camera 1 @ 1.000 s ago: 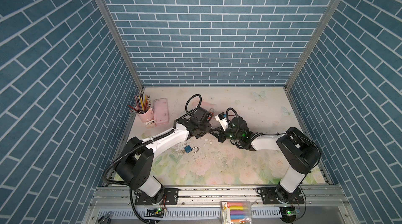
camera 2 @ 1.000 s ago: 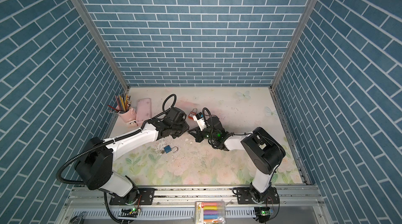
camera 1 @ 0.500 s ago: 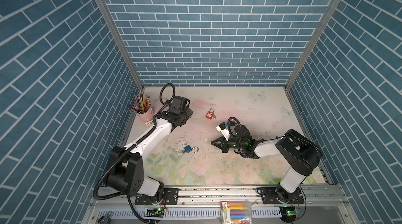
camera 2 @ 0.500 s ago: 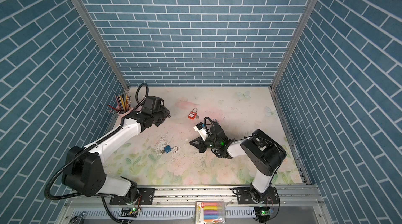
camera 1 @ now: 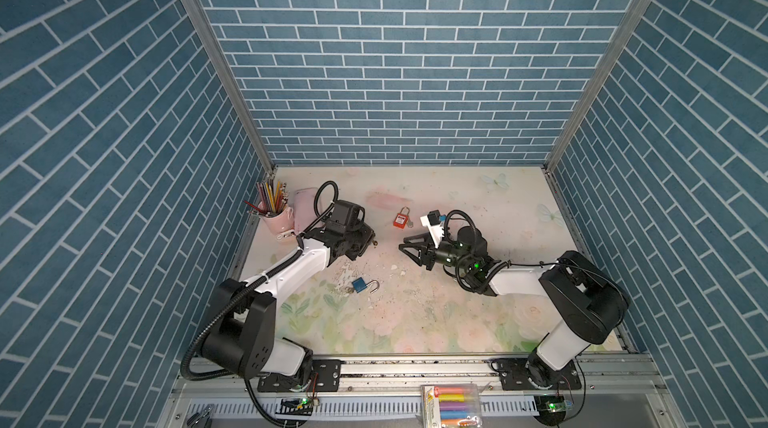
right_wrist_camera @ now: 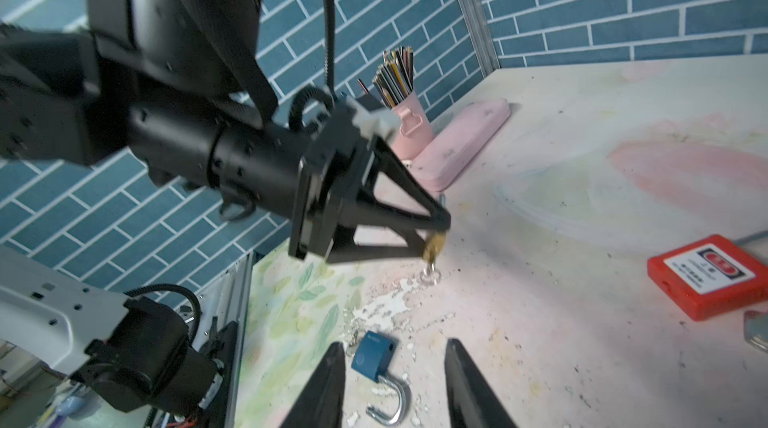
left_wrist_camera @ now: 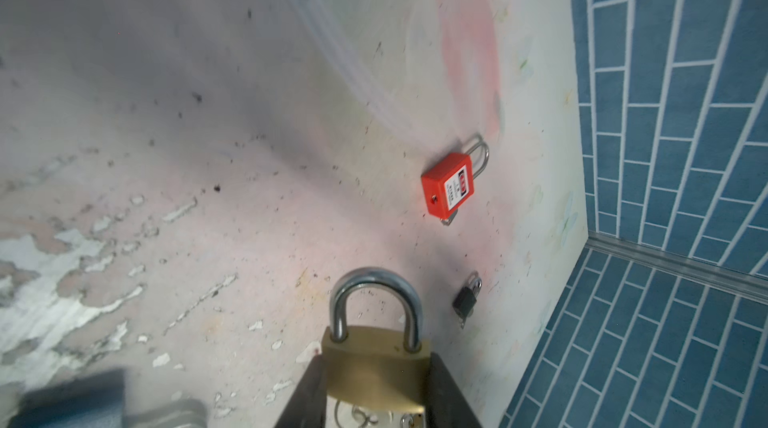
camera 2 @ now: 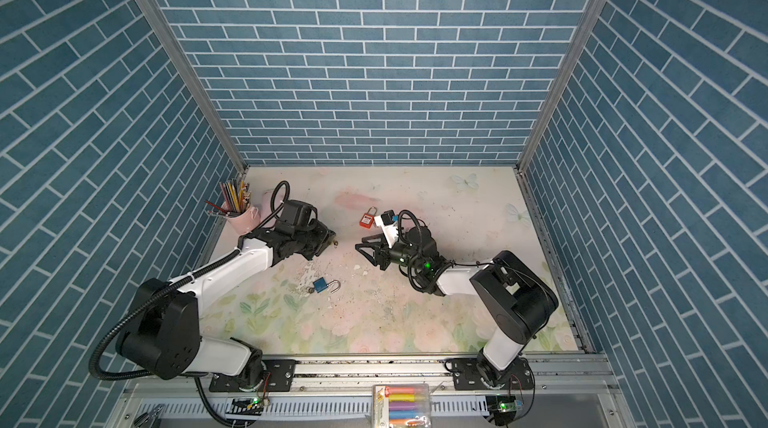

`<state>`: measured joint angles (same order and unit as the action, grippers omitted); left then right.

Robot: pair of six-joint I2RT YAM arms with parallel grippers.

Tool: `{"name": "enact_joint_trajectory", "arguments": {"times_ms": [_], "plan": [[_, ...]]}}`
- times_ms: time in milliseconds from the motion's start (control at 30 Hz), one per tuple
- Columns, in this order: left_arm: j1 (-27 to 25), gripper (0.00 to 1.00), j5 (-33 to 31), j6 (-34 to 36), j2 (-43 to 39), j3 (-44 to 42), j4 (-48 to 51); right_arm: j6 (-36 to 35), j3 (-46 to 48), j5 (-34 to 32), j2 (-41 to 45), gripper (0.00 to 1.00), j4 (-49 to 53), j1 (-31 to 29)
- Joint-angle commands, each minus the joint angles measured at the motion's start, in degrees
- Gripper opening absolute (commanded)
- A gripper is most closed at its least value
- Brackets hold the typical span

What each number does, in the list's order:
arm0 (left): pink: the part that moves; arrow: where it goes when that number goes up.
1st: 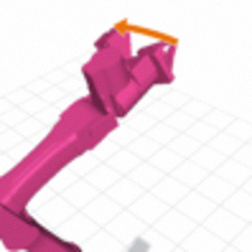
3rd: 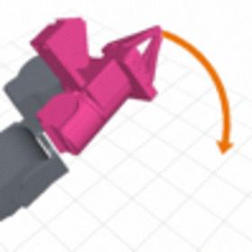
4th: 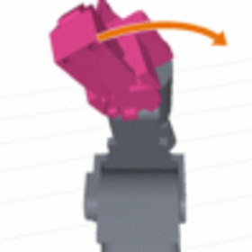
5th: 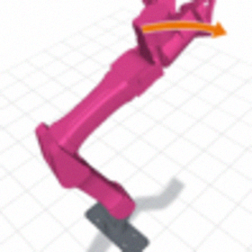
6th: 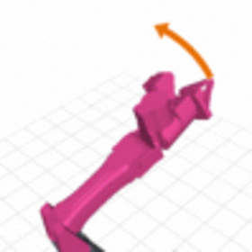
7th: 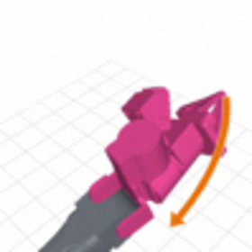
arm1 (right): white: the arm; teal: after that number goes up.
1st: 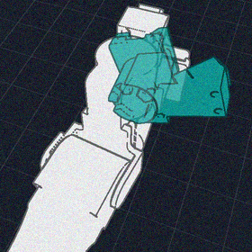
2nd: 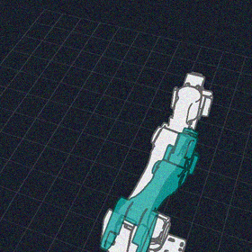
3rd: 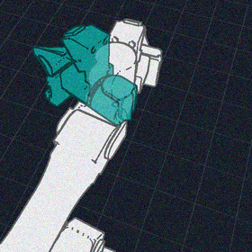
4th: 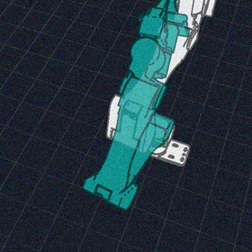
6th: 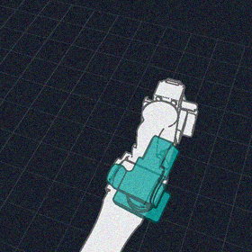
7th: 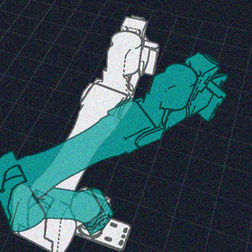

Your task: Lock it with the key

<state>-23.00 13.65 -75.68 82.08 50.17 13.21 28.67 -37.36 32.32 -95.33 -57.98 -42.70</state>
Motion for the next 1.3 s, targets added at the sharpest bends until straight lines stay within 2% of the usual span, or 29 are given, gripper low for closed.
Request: {"name": "enact_joint_trajectory", "arguments": {"times_ms": [0, 167, 467, 1267], "plan": [[-1.23, 0.0, 7.53, -6.52, 0.34, -2.82, -8.35, 3.51, -1.29, -0.84, -2.55, 0.43, -4.45, 0.16], [-2.75, 0.0, 10.09, -11.05, 1.22, -5.7, -14.76, 5.0, -2.45, -0.25, -5.07, 0.4, -4.5, -0.01], [-3.55, 0.0, 11.14, -13.97, 2.0, -6.83, -19.84, 2.59, -2.87, -1.6, -5.92, 0.32, 0.68, -1.15], [-3.56, 0.0, 10.85, -14.34, 1.53, -7.72, -21.52, 1.93, -5.61, -4.8, -8.88, 0.23, 4.87, -1.86]]}}
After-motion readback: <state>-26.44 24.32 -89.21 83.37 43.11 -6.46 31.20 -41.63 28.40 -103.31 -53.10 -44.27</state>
